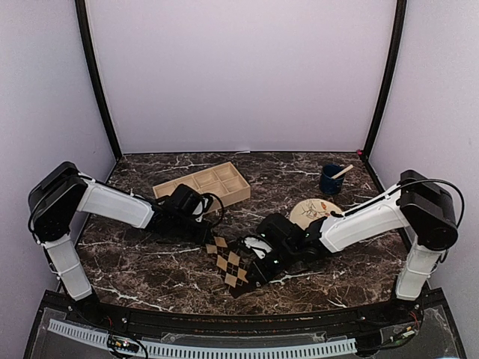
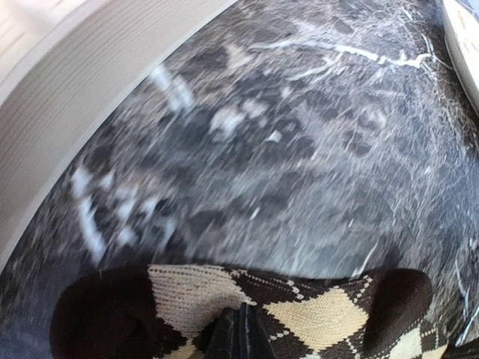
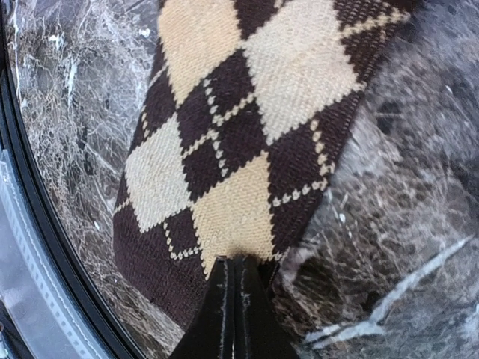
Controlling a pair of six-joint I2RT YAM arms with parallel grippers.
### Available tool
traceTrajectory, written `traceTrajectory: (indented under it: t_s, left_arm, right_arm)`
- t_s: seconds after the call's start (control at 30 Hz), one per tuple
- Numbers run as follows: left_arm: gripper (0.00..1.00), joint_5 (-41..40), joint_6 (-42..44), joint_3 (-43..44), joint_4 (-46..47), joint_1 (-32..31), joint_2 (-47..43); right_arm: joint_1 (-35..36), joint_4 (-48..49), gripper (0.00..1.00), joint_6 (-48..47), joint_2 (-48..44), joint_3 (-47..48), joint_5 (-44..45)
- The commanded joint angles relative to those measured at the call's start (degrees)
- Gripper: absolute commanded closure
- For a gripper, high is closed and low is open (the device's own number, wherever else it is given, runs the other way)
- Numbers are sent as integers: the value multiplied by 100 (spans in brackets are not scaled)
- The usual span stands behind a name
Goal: Roll the socks
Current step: Move the sock to the center of the board.
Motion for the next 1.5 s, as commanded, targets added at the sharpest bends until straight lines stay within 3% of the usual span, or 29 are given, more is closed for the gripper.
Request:
traceTrajectory:
  t_s: [0.0,0.3,0.8,1.03,1.47]
  left_arm:
    - [100,169,543,632,-309,-39,514]
    - [100,482,1405,1734,-419,-47,1354]
    - [100,1017,2628,2506,-370,-39,1924]
    - [91,1095,2722,2644,-426,-39,1852]
    - [79,1162,2613,2503,-362,-42,1085]
  right_arm:
    - [-41,-664,100,164,-24,-448,248]
    - [-49,-657,100,305,-271,-768,108]
    - [250,-360,100,781,-159,-694,-82]
    - [478,-576,100,800,-199,-460,289]
    - [757,-1526,75,-171,-494,402,1102]
